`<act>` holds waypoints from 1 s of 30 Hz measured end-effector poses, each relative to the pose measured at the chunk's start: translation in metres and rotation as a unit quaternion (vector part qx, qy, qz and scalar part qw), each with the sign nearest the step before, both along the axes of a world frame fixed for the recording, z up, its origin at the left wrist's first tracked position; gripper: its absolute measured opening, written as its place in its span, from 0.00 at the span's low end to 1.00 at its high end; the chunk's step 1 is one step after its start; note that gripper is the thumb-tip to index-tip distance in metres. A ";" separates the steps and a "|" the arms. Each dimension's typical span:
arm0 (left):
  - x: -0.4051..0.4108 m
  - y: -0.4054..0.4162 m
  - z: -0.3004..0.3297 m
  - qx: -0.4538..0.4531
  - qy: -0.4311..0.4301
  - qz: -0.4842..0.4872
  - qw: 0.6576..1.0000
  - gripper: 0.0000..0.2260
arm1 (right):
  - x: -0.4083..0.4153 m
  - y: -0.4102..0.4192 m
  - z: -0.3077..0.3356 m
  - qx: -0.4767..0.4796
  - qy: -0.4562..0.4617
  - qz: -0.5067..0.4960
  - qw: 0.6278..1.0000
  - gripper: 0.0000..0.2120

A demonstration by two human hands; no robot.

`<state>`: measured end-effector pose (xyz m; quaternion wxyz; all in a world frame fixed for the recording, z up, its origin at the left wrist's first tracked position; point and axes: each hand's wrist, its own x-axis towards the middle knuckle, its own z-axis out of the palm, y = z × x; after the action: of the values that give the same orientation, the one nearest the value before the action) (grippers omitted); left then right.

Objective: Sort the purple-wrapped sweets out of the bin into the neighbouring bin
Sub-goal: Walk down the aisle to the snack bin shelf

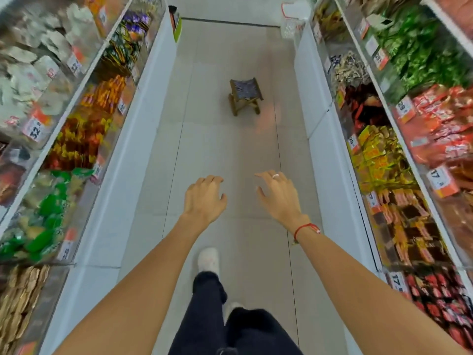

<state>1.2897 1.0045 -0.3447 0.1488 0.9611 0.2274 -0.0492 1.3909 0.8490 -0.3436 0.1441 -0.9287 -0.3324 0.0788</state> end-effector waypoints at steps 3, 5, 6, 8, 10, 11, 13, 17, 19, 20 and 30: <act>0.075 0.052 -0.004 0.009 -0.003 -0.009 1.000 0.19 | 0.073 0.044 -0.007 -0.010 -0.002 -0.007 1.000 0.17; 0.125 0.087 -0.003 0.015 -0.004 -0.016 1.000 0.19 | 0.118 0.073 -0.009 -0.017 -0.004 -0.015 1.000 0.17; 0.149 0.104 -0.003 0.020 -0.003 -0.021 1.000 0.19 | 0.140 0.088 -0.010 -0.023 -0.004 -0.016 1.000 0.18; 0.198 0.133 -0.001 0.030 0.001 -0.034 0.999 0.19 | 0.182 0.117 -0.011 -0.040 0.001 -0.013 0.999 0.18; 0.246 0.158 0.001 0.046 0.006 -0.054 0.997 0.19 | 0.224 0.143 -0.011 -0.045 0.006 -0.015 0.999 0.18; 0.271 0.170 0.002 0.053 0.009 -0.066 0.996 0.18 | 0.246 0.155 -0.011 -0.041 0.008 -0.019 0.999 0.18; 0.322 0.193 0.003 0.057 0.010 -0.082 0.995 0.19 | 0.293 0.178 -0.011 -0.039 0.015 -0.030 0.999 0.19; 0.427 0.234 -0.002 0.048 -0.017 -0.092 0.994 0.19 | 0.398 0.213 -0.015 -0.047 0.030 -0.048 0.997 0.19; 0.480 0.252 -0.003 0.035 -0.022 -0.096 0.995 0.19 | 0.451 0.228 -0.015 -0.044 0.037 -0.061 0.996 0.19; 0.506 0.261 -0.003 0.028 -0.018 -0.096 0.995 0.18 | 0.476 0.235 -0.016 -0.044 0.041 -0.064 0.996 0.19; 0.749 0.345 -0.011 0.028 0.017 -0.134 0.990 0.17 | 0.710 0.312 -0.026 -0.053 0.070 -0.098 0.991 0.18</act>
<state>2.0389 1.3494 -0.3559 0.1102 0.9857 0.1005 -0.0786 2.1005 1.1612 -0.3699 0.1249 -0.9553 -0.2245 0.1463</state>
